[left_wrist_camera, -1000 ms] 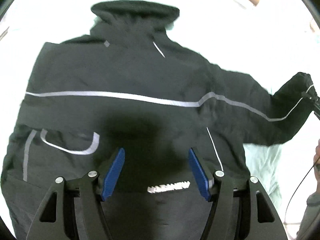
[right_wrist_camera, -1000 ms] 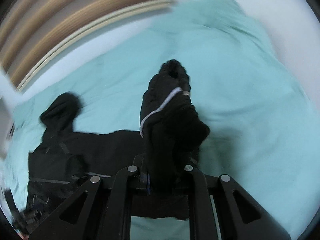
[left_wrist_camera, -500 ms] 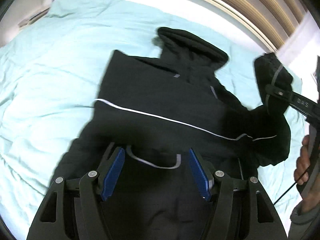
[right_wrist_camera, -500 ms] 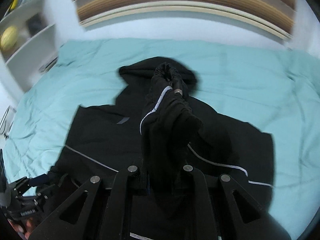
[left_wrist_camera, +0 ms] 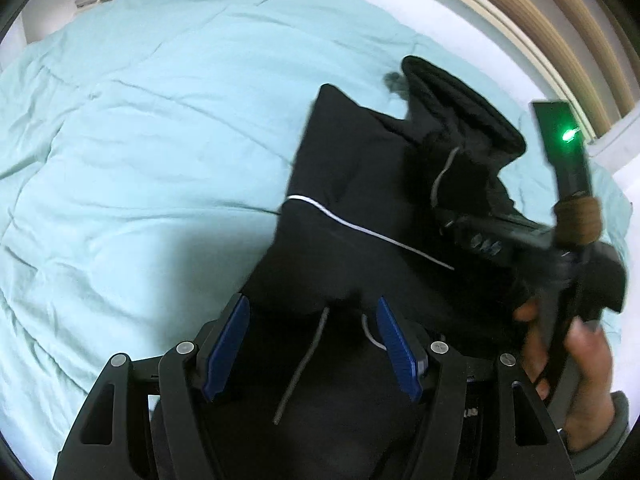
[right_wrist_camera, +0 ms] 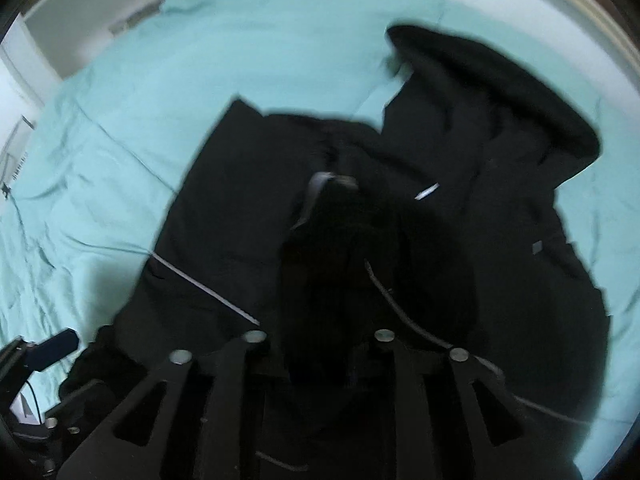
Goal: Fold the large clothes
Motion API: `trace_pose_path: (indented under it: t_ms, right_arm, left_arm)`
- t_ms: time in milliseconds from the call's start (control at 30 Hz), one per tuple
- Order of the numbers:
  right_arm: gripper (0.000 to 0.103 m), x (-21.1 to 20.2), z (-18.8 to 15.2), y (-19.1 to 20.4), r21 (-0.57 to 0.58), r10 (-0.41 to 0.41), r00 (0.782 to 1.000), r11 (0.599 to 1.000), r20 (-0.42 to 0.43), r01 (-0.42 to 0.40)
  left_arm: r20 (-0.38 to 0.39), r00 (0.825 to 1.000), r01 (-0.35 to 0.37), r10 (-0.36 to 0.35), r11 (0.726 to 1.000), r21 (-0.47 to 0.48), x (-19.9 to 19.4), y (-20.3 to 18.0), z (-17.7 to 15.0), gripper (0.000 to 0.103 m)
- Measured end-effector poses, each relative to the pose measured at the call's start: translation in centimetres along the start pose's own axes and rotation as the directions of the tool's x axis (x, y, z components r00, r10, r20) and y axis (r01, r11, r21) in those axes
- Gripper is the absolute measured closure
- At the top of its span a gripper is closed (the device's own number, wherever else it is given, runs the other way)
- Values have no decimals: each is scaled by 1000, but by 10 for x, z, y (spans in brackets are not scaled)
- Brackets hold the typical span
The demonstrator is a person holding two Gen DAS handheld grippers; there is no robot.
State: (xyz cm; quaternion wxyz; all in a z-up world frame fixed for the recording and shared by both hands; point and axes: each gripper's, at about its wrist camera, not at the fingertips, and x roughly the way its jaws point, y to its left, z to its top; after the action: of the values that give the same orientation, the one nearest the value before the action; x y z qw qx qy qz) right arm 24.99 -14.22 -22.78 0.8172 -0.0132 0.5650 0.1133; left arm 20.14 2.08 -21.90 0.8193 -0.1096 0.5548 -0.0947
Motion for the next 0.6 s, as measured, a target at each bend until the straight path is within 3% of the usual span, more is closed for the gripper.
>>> trace_pose_path:
  t_ms: [33, 100, 233, 367, 500, 600]
  right_arm:
    - [47, 13, -1, 1, 2, 12, 1000, 1000, -27, -12]
    - [31, 28, -2, 1, -3, 53, 997, 999, -62, -54]
    - [30, 18, -10, -2, -57, 123, 992, 991, -34, -125]
    - [30, -35, -33, -40, -22, 205, 976, 979, 70, -204]
    - [30, -77, -66, -105, 96, 106, 983, 988, 152, -121]
    - [30, -89, -91, -159, 235, 21, 990, 970, 142, -55]
  left_arm:
    - [-5, 1000, -1, 1, 1000, -5, 4, 2, 3, 35]
    - [-13, 1000, -5, 4, 1000, -13, 9, 6, 6, 35]
    - [-6, 1000, -4, 4, 1000, -8, 15, 5, 19, 35]
    - [1, 999, 48, -48, 999, 12, 18, -2, 32, 35]
    - [-36, 983, 182, -181, 982, 43, 29, -18, 46, 35]
    - [-52, 968, 251, -247, 965, 74, 39, -36, 57, 35]
